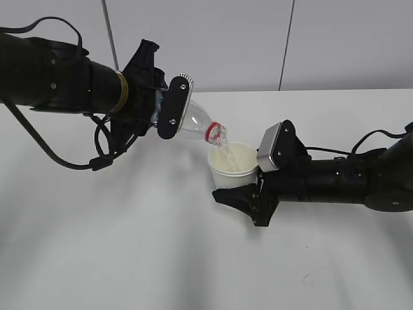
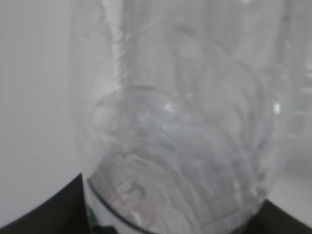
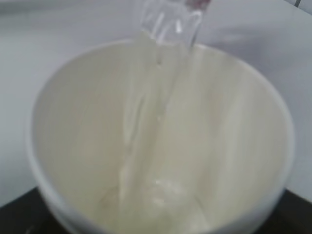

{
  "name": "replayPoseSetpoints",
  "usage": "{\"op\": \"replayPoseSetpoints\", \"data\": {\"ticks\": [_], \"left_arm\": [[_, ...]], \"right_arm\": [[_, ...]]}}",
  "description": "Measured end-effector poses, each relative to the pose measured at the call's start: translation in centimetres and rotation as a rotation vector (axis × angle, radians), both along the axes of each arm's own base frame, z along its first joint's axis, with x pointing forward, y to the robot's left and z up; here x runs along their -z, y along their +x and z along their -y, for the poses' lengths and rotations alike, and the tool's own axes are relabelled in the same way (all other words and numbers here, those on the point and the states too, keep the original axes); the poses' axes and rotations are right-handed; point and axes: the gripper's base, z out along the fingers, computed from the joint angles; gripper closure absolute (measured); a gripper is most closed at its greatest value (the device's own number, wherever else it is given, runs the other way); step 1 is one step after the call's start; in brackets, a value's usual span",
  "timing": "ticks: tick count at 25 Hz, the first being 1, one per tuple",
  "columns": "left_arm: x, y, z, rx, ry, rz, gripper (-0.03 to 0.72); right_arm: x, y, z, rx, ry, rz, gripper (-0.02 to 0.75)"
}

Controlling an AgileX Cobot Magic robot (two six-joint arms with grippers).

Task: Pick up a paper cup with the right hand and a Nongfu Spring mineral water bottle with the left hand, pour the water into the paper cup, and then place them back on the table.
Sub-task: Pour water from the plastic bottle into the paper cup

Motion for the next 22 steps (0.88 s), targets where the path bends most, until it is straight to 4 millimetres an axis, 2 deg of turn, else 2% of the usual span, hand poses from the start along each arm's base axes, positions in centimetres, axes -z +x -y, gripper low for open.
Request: {"op": "replayPoseSetpoints", "data": {"ticks": [22], "left_arm": [[-0.06,0.04,0.03,0.03,0.035,0.021,0.278]], "right_arm": [[0.0,0.0,0.0,0.0,0.0,0.0,0.214]]}}
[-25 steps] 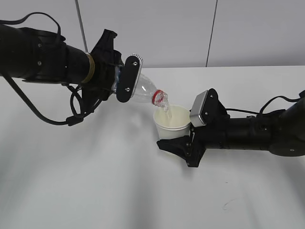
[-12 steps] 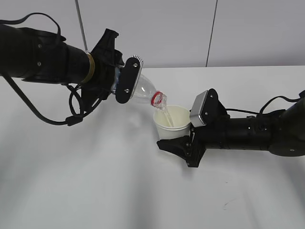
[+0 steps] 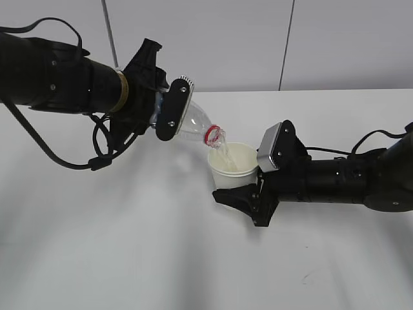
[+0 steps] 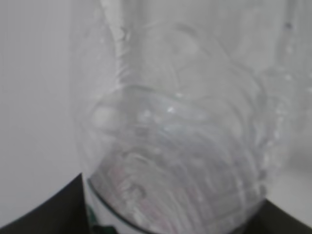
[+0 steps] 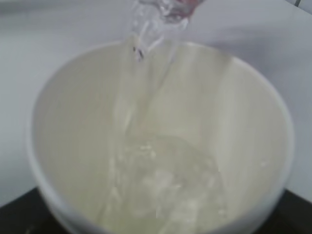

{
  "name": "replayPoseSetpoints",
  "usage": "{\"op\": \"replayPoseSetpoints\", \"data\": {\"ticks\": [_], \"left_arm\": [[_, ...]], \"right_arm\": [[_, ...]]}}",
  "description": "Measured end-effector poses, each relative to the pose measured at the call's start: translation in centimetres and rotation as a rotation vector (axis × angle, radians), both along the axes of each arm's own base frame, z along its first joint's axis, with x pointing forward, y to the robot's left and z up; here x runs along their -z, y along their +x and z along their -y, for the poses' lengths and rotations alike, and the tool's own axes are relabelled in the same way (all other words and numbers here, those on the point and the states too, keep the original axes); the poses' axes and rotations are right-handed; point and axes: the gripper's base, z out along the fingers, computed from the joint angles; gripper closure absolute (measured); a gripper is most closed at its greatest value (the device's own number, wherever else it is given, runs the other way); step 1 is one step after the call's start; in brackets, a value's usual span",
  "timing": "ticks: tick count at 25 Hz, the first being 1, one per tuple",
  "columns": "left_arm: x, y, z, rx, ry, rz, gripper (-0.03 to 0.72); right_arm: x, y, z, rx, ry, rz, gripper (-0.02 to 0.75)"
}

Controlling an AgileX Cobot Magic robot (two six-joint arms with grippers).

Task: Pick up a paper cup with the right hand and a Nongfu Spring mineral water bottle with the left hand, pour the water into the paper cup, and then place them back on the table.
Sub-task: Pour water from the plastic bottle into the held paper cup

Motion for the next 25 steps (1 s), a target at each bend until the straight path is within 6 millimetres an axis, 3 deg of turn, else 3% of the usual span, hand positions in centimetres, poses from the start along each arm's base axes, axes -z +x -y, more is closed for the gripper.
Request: {"op": "replayPoseSetpoints", "data": {"ticks": [25], "left_arm": [[-0.01,-0.01,0.04,0.007,0.003,0.002,0.278]], "right_arm": [[0.04,-0.03,0.0,-0.003,-0.005,-0.002,0.214]]}}
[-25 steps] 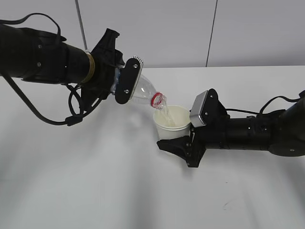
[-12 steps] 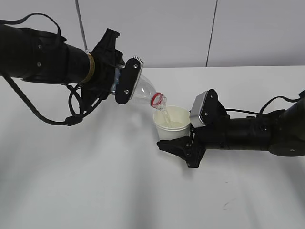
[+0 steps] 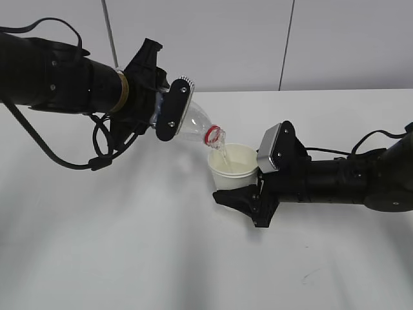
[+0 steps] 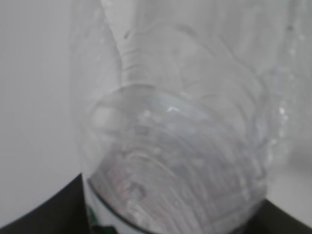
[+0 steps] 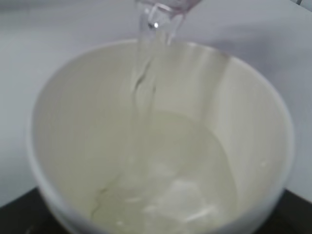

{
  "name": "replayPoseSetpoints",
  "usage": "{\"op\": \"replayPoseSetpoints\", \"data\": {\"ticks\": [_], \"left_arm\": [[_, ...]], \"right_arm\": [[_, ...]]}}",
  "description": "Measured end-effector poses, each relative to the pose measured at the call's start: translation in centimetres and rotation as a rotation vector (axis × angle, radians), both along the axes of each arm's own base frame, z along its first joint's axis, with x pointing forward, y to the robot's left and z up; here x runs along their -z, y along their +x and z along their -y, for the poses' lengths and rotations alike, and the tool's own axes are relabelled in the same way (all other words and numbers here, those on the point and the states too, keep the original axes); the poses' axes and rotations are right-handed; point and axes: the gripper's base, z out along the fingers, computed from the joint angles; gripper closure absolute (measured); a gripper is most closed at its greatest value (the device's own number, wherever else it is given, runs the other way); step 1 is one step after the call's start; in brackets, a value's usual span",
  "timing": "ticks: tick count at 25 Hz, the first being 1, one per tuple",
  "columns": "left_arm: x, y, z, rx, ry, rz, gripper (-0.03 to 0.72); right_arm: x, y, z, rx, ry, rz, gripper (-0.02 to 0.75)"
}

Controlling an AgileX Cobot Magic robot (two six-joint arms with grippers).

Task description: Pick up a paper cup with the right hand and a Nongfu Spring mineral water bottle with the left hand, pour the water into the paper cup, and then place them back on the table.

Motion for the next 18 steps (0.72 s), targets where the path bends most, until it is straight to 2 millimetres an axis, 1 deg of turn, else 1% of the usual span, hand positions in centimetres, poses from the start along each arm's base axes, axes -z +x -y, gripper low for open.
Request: {"op": "replayPoseSetpoints", "data": {"ticks": [12,18], "left_arm": [[0.0,-0.08,0.18,0.004,-0.013,-0.004,0.279],[0.01,-0.26,0.51,-0.06,-0.125,-0.047,0.279]], "right_arm": [[-0.02,0.1,0.05,0.013,0.003,0.0,0.214],[-0.09,0.28,0.13,0.033,0.005,0.011,0.214]]}}
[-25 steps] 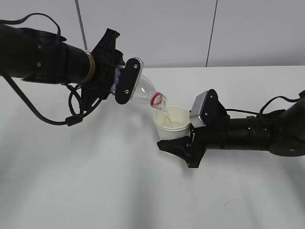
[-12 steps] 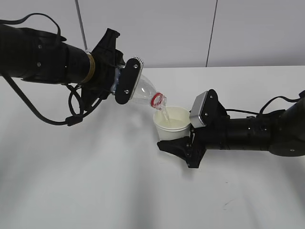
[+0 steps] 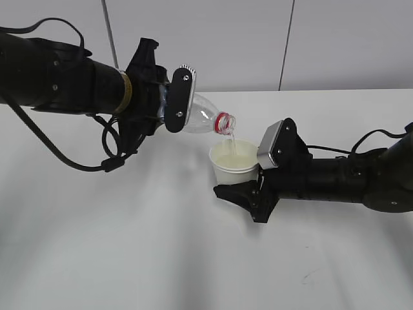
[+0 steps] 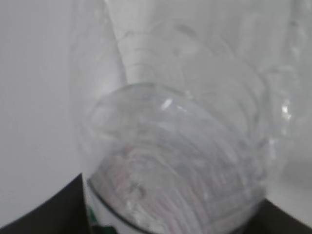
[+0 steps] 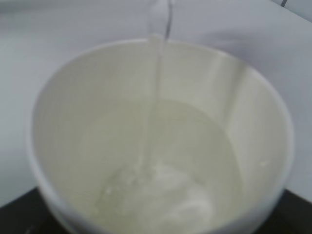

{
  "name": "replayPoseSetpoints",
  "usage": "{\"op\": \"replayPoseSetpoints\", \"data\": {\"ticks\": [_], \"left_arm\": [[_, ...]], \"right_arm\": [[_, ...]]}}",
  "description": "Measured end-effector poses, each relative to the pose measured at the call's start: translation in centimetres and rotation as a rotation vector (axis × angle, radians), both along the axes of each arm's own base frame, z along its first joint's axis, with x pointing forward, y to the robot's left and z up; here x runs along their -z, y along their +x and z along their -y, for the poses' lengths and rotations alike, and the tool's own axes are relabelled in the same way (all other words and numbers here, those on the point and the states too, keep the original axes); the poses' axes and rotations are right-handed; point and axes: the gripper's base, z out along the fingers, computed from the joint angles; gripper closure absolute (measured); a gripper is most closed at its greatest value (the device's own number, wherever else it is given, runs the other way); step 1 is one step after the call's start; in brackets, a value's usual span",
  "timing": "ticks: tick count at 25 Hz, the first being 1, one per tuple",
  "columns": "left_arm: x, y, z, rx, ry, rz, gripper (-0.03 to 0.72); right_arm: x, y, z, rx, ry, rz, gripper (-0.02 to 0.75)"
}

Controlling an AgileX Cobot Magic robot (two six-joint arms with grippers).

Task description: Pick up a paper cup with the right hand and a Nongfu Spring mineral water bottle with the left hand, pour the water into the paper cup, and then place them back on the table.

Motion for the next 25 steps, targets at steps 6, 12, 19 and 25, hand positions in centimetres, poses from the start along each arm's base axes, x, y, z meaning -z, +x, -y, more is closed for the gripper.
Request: {"op": "replayPoseSetpoints", "data": {"ticks": [6,12,19,25], "left_arm": [[0.2,-0.1,0.0,-0.163,-0.22,-0.107,0.279],[0.2,0.0,-0.2,-0.321,-0.498,-0.236,0.279],[0.1,1.2,-2.4,-0.404,-0.876,-0.323,0.279],[2.0,0.3,-4.4,-0.385,-1.118,-0.365,0.279]], "right_arm": [[-0.2,0.4,0.2,0.046,0.004,0.034,0.214],[-0.7,1.0,0.5,0.121,0.049,0.061,0.214],[-1.6,2.1,1.2,0.274,0.132,0.124,0.214],[-2.0,2.8,2.0,0.394,0.16,0.162,0.214]]}}
